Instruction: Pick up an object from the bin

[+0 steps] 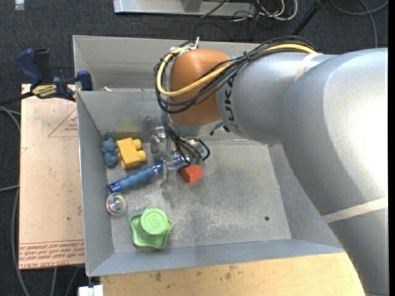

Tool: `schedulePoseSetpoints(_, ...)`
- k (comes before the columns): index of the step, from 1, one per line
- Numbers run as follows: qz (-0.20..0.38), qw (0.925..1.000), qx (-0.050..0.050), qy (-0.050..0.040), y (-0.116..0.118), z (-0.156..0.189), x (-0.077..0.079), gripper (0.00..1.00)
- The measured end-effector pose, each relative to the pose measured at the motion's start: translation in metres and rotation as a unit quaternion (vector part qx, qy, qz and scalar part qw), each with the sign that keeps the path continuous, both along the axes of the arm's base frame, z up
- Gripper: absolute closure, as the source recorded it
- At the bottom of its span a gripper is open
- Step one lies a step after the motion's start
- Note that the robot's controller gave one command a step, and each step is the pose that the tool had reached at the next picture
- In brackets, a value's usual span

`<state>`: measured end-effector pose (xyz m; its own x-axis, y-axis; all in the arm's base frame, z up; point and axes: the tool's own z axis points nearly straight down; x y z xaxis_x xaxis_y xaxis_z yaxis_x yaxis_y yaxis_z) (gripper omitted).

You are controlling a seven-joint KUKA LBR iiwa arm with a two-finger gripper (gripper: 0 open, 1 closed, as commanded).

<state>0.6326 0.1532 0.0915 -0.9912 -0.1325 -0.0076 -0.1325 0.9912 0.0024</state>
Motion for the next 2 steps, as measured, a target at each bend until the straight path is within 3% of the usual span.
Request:
schedulePoseSetpoints(1,-0.001,1.0,-0.001,0.0032,-0.001,-0.004,-0.002,1.0)
schedulePoseSetpoints(2,0.007,1.0,-0.001,-0.0009,-0.006,0.14,-0.029,1.0)
